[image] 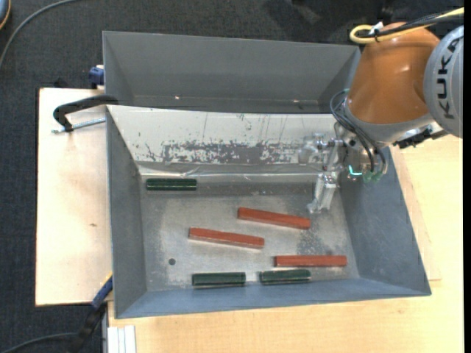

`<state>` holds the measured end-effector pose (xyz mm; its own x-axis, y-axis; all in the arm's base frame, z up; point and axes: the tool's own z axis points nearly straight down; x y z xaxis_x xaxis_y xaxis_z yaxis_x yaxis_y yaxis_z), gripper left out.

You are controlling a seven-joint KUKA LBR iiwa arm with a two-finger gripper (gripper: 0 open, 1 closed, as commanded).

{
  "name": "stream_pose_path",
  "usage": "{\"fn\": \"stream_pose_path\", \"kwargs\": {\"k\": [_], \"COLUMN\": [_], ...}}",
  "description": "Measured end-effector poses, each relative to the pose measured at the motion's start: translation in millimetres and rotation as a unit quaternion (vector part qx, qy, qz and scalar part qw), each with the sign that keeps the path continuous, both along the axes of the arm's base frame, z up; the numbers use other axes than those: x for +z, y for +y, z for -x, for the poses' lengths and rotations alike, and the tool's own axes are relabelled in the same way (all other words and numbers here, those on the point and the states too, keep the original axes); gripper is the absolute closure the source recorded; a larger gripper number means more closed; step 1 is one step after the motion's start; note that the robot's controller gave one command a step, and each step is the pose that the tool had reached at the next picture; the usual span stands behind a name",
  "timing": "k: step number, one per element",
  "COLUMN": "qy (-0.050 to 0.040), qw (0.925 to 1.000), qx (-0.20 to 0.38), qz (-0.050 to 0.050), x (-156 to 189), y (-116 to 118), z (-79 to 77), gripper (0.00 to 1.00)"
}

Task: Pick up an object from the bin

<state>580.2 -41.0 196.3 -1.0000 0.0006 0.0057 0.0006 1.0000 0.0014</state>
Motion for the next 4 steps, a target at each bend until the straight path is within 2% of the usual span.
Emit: {"fn": "stream_pose_path", "kwargs": {"k": [1,2,3,4], "qy": [0.0006,-0.0037,-0.0079,-0.0107], "qw": [0.9991,0.9991,1.0000,0.9999], "qx": [0.043,0.043,-0.005,0.002], "qz": [0.000,0.000,0.000,0.001], "x": [-122.8,-117.8,-73.2,39.4], "y": [5.6,5.3,28.7,28.0], "z": [-1.8,-4.3,-6.0,6.9], "gripper": [0.00,1.00,1.00,1.00]}}
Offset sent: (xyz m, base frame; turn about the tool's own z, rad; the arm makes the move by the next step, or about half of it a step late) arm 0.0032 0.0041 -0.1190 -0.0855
